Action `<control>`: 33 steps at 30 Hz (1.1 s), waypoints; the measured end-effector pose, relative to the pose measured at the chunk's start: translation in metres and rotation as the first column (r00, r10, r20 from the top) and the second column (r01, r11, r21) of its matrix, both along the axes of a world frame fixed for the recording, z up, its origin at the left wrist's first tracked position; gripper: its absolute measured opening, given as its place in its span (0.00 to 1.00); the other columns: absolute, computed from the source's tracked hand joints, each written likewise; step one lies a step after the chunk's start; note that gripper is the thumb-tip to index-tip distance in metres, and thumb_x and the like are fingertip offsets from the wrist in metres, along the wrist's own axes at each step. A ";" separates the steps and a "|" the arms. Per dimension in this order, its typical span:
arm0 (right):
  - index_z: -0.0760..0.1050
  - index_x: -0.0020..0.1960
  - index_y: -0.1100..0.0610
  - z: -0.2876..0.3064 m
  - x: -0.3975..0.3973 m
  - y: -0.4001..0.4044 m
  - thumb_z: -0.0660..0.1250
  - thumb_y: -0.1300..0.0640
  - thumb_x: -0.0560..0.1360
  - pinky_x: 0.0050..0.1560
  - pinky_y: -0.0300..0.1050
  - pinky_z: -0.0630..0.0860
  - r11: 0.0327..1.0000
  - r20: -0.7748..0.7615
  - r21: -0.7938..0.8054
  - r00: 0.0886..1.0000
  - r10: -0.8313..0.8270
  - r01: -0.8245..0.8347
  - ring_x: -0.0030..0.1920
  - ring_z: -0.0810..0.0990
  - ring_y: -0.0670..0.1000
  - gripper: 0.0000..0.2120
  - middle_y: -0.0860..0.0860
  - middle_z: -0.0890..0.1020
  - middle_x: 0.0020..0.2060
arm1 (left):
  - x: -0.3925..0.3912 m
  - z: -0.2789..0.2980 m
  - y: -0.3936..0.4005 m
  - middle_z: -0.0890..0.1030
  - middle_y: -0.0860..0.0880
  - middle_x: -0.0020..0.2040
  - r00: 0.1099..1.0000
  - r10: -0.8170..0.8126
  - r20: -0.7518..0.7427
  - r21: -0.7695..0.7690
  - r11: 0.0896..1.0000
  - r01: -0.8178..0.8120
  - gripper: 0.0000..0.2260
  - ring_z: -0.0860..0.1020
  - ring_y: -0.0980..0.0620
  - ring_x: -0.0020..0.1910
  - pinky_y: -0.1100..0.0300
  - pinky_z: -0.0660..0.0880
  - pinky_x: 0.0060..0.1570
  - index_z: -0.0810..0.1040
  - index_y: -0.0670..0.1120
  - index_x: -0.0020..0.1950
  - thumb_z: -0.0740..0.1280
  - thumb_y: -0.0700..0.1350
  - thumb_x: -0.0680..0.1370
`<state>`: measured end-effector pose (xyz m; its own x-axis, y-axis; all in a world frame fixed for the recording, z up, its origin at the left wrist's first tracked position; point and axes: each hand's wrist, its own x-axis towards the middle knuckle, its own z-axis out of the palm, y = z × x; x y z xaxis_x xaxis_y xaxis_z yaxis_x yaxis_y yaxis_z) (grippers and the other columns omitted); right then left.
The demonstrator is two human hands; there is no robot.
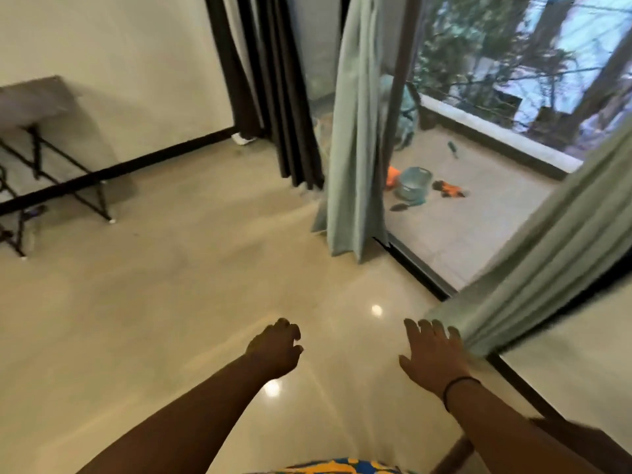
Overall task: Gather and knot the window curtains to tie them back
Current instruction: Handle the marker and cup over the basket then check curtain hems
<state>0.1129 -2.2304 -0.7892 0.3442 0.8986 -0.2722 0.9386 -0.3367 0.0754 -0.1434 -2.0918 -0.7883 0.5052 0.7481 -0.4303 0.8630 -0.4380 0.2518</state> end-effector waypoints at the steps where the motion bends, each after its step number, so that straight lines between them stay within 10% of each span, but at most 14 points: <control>1: 0.60 0.73 0.53 0.004 -0.009 0.024 0.61 0.40 0.72 0.66 0.60 0.60 0.999 0.003 0.005 0.999 0.033 -0.033 0.67 0.67 0.58 0.34 0.54 0.71 0.66 | -0.010 0.004 0.013 0.69 0.49 0.64 1.000 0.031 0.005 0.011 0.999 -0.031 0.15 0.72 0.47 0.61 0.53 0.72 0.58 0.72 0.49 0.63 0.60 0.53 0.79; 6: 0.80 0.54 0.57 0.001 -0.036 0.124 0.78 0.41 0.49 0.45 0.60 0.76 0.977 0.013 0.053 0.978 0.206 -0.207 0.45 0.82 0.60 0.36 0.55 0.82 0.43 | -0.033 0.014 0.072 0.69 0.48 0.64 0.988 0.144 0.049 0.043 0.988 -0.146 0.15 0.73 0.46 0.60 0.53 0.73 0.57 0.71 0.49 0.64 0.61 0.53 0.79; 16: 0.79 0.56 0.55 -0.019 -0.001 0.322 0.75 0.41 0.54 0.48 0.59 0.76 0.943 0.034 0.021 0.943 0.330 -0.331 0.48 0.81 0.60 0.34 0.55 0.82 0.44 | 0.011 -0.008 0.244 0.69 0.50 0.66 0.981 0.192 0.006 0.004 0.981 -0.192 0.16 0.71 0.48 0.62 0.53 0.71 0.58 0.70 0.49 0.65 0.60 0.53 0.79; 24: 0.56 0.73 0.52 0.017 0.078 0.489 0.58 0.42 0.74 0.65 0.58 0.60 0.916 0.042 0.024 0.916 0.400 -0.401 0.69 0.63 0.59 0.31 0.54 0.68 0.66 | 0.077 0.006 0.401 0.69 0.51 0.67 0.981 0.190 -0.037 -0.055 0.980 -0.192 0.18 0.70 0.49 0.64 0.55 0.69 0.60 0.68 0.52 0.67 0.59 0.55 0.79; 33: 0.77 0.59 0.55 0.019 0.113 0.661 0.75 0.44 0.56 0.52 0.58 0.76 0.931 0.111 0.041 0.928 0.356 -0.362 0.51 0.79 0.61 0.33 0.57 0.82 0.48 | 0.136 -0.008 0.601 0.70 0.47 0.67 0.998 0.060 -0.028 -0.100 0.993 -0.062 0.19 0.72 0.46 0.63 0.53 0.71 0.60 0.68 0.50 0.68 0.59 0.55 0.79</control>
